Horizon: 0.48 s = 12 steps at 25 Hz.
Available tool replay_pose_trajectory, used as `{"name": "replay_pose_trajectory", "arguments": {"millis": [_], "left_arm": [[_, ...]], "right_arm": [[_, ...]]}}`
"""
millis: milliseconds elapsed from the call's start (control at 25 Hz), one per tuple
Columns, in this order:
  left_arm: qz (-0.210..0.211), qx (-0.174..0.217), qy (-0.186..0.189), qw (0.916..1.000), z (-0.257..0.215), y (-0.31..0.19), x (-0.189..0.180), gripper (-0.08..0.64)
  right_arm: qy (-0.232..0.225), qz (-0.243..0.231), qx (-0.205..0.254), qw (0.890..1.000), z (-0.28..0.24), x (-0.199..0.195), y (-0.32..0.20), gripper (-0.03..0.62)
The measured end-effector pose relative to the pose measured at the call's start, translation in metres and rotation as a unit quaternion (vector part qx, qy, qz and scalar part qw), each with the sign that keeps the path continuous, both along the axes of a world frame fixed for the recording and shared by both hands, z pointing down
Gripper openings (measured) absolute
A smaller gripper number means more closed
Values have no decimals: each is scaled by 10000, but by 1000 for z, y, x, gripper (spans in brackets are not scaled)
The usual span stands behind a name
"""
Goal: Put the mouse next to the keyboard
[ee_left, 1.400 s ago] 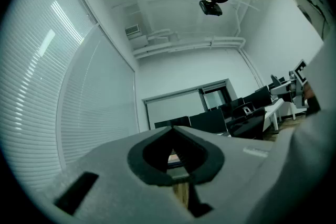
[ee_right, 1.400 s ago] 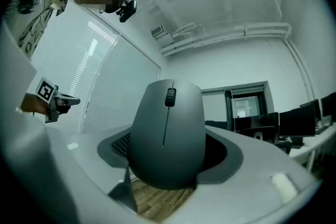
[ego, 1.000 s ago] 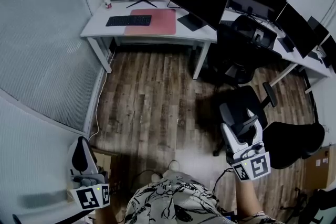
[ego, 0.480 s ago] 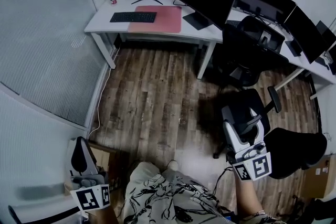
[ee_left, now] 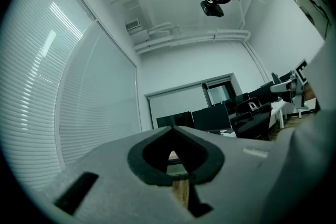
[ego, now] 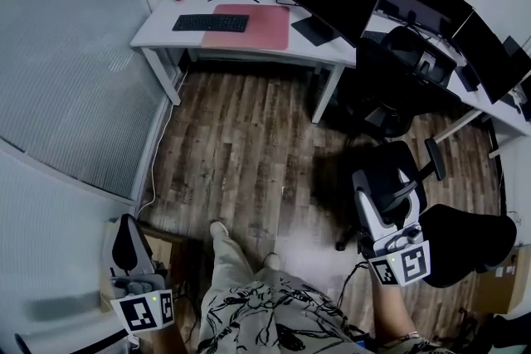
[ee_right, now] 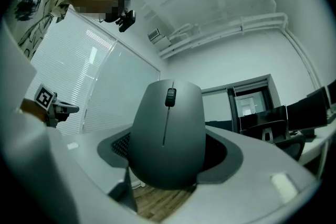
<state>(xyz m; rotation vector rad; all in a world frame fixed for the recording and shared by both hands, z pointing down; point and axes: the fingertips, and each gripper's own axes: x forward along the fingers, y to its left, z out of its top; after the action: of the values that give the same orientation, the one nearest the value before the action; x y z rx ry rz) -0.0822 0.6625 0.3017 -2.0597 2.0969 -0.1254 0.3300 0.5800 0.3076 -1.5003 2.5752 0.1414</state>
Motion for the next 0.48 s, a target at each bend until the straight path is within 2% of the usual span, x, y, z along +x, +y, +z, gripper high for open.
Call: {"name": "replay_pose_trajectory", "arguments": {"millis": [480], "left_arm": [[273, 82, -27, 9996, -9, -74, -36, -3]], "right_arm": [[-13, 341, 28, 9994, -6, -29, -53, 328]]}}
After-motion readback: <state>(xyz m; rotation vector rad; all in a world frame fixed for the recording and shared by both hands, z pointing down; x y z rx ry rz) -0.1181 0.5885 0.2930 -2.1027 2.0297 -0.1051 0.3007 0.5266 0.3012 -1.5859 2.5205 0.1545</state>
